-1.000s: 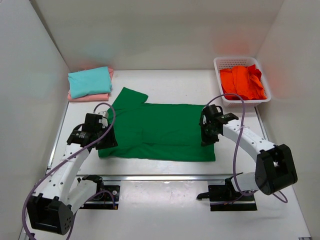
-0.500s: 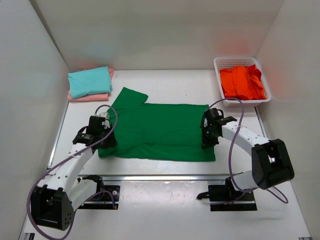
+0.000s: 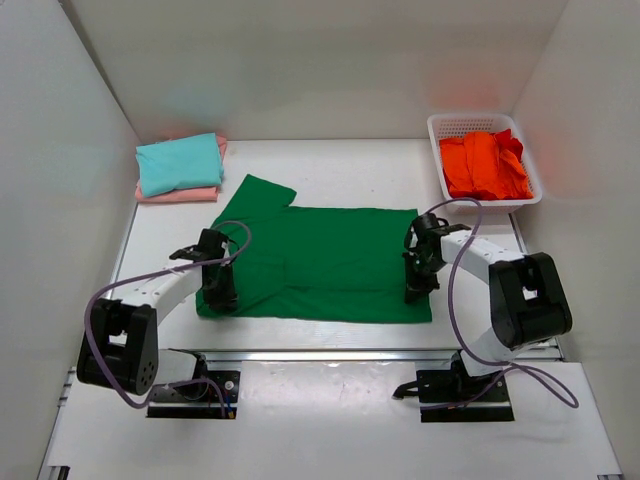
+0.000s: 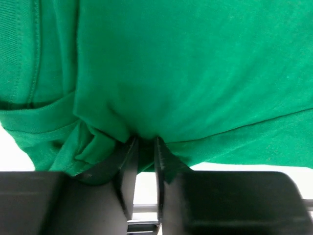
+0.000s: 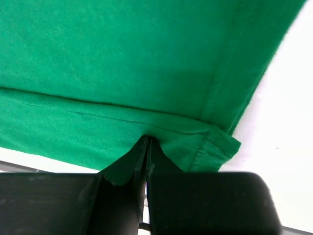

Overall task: Fold and stack the t-shirts
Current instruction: Fold the flattened tshirt in 1/3 of the way, then grap the side of the flattened tshirt furthest away from the robot with both arms

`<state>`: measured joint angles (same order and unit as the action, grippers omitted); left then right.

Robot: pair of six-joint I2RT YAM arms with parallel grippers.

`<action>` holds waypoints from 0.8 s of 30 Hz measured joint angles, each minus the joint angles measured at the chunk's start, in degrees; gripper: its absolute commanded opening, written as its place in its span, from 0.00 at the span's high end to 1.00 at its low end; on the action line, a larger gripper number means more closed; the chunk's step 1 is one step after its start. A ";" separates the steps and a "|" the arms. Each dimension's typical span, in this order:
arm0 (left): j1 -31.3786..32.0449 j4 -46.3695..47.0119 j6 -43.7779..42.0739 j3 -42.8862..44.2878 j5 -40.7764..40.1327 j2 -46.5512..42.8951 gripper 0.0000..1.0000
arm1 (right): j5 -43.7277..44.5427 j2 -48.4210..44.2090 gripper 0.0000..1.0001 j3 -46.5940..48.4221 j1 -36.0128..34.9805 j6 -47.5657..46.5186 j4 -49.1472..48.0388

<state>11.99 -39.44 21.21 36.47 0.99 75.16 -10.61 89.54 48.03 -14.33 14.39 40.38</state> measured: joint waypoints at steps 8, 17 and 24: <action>-1.53 -7.39 -2.58 9.31 1.25 -5.53 0.55 | 7.08 -0.72 1.00 4.63 0.66 -3.82 6.32; -3.34 -1.14 -7.45 24.79 7.13 -10.14 0.33 | 11.89 -15.67 0.99 13.81 -3.56 -8.33 2.64; -4.15 7.43 -10.67 32.92 6.71 17.59 0.51 | 13.20 -13.75 0.79 10.40 -4.09 -9.03 -10.03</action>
<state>7.84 -32.01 10.55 69.38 7.70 92.75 2.59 75.79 58.43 -18.41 5.37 30.35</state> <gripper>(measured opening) 0.535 0.231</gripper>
